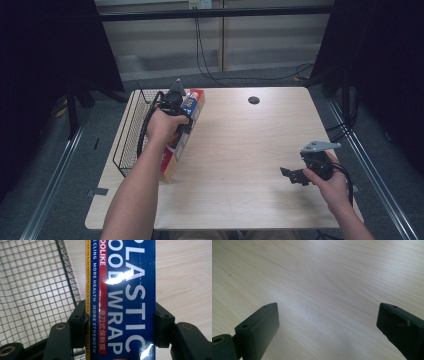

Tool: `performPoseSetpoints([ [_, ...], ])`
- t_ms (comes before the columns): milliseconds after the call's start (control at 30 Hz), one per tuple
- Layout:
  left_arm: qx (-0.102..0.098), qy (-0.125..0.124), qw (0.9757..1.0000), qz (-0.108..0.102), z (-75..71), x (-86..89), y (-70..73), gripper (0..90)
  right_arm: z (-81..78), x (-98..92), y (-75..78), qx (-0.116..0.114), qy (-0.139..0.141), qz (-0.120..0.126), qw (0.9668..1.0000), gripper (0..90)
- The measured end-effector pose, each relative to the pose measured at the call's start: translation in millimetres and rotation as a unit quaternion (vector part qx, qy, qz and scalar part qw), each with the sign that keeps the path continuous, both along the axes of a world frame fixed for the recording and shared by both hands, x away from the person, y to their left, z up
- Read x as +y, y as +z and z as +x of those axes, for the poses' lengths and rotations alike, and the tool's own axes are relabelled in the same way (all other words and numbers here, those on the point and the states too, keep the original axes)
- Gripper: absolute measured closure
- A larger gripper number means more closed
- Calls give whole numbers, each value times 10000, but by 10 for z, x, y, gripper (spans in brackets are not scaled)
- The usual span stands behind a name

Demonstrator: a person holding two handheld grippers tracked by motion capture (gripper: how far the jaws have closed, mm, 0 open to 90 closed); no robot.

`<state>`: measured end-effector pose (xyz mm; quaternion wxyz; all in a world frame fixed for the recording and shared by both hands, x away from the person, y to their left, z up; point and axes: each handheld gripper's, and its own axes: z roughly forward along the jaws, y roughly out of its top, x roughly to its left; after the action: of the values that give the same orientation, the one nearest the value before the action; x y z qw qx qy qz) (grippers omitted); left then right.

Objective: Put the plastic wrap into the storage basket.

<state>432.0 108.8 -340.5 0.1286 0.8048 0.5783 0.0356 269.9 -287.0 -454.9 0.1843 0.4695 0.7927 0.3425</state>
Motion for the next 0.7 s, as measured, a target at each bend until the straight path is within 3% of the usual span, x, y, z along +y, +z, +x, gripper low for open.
performPoseSetpoints([
  [433, -52, 321, 9994, 109, 2, 122, 41, 428, 35, 41, 14, -55, 105, 32, 9999, 42],
  [700, -22, 503, 9987, 50, 6, 221, 57, 428, 42, 46, 23, -56, 115, 80, 9999, 42],
])
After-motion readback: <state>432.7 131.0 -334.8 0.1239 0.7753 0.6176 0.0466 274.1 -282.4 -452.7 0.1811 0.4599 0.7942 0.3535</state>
